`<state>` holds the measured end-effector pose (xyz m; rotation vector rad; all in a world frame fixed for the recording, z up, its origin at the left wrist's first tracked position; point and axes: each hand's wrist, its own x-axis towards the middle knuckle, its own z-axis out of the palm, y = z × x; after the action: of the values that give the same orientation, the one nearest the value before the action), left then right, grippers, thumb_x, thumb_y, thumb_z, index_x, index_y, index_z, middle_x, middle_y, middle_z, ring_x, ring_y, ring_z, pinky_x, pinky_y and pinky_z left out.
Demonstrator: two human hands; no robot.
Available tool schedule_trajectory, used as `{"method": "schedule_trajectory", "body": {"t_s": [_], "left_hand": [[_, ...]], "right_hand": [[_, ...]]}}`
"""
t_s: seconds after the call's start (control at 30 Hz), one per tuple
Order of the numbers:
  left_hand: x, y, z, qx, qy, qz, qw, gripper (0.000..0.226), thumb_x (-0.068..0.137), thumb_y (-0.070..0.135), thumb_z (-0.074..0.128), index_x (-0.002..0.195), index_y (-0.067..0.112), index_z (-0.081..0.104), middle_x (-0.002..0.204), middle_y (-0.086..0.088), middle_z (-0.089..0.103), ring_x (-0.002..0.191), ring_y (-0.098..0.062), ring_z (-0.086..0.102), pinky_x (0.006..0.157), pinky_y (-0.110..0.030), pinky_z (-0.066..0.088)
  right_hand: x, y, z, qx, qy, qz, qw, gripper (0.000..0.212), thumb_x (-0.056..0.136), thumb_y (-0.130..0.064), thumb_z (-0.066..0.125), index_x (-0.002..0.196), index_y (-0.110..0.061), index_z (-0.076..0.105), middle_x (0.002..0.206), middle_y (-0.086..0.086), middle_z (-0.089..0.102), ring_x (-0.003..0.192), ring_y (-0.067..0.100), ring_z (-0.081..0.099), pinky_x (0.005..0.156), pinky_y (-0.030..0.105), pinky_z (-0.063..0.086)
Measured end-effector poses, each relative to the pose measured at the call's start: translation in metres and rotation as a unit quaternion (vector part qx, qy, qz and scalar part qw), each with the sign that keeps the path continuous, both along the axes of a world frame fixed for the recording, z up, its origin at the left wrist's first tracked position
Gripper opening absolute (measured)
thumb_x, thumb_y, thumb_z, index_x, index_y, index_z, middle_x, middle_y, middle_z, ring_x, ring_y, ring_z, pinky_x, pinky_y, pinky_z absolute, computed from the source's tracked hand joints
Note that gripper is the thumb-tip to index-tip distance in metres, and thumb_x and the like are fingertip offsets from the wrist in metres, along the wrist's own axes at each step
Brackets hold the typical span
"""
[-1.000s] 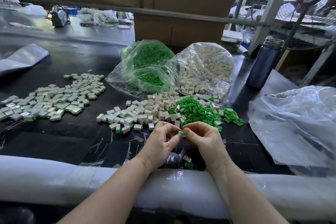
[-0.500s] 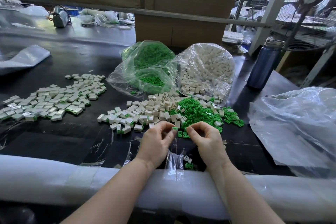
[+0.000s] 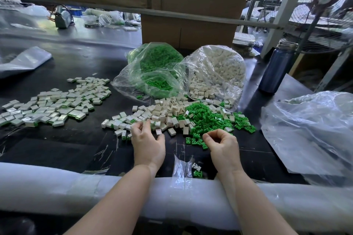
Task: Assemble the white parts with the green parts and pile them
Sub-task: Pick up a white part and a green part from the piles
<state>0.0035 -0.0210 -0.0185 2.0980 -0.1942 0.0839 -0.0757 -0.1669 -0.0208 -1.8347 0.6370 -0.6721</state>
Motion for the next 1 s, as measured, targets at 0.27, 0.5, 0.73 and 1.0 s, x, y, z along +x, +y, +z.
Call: {"method": "schedule_trajectory", "body": {"t_s": [0.27, 0.5, 0.73, 1.0], "left_hand": [[-0.007, -0.006, -0.003, 0.142, -0.117, -0.093, 0.979, 0.043, 0.091, 0.021, 0.054, 0.133, 0.013, 0.047, 0.136, -0.002, 0.038, 0.131, -0.018, 0.023, 0.114, -0.029, 0.017], [-0.008, -0.012, -0.01, 0.296, -0.137, -0.194, 0.925, 0.048, 0.097, 0.037, 0.038, 0.143, 0.024, 0.033, 0.152, 0.009, 0.025, 0.142, -0.01, 0.009, 0.116, -0.031, 0.0], [-0.009, -0.008, -0.007, 0.162, -0.176, -0.177, 0.955, 0.022, 0.091, 0.028, 0.055, 0.106, 0.019, 0.069, 0.113, 0.008, 0.064, 0.111, -0.01, 0.049, 0.101, -0.025, 0.033], [-0.007, -0.008, -0.007, 0.202, -0.125, -0.134, 0.962, 0.034, 0.092, 0.032, 0.054, 0.125, 0.024, 0.057, 0.117, 0.005, 0.049, 0.112, -0.016, 0.038, 0.099, -0.027, 0.032]], "right_hand": [[0.001, 0.001, 0.0, -0.095, 0.075, 0.009, 0.993, 0.01, 0.086, -0.013, 0.065, 0.077, -0.017, 0.067, 0.082, 0.001, 0.065, 0.081, 0.017, 0.059, 0.077, 0.029, 0.048], [0.001, 0.01, 0.002, -0.233, 0.162, 0.095, 0.954, 0.028, 0.093, -0.025, 0.055, 0.119, -0.029, 0.063, 0.103, -0.007, 0.046, 0.109, 0.014, 0.043, 0.099, 0.024, 0.035], [0.0, 0.014, 0.005, -0.277, 0.185, 0.086, 0.939, 0.022, 0.09, -0.034, 0.059, 0.109, -0.029, 0.067, 0.101, -0.007, 0.043, 0.11, 0.014, 0.041, 0.092, 0.024, 0.036], [0.0, 0.016, 0.006, -0.298, 0.199, 0.084, 0.93, 0.028, 0.09, -0.033, 0.059, 0.118, -0.029, 0.063, 0.109, -0.005, 0.047, 0.11, 0.014, 0.043, 0.092, 0.025, 0.04]]}}
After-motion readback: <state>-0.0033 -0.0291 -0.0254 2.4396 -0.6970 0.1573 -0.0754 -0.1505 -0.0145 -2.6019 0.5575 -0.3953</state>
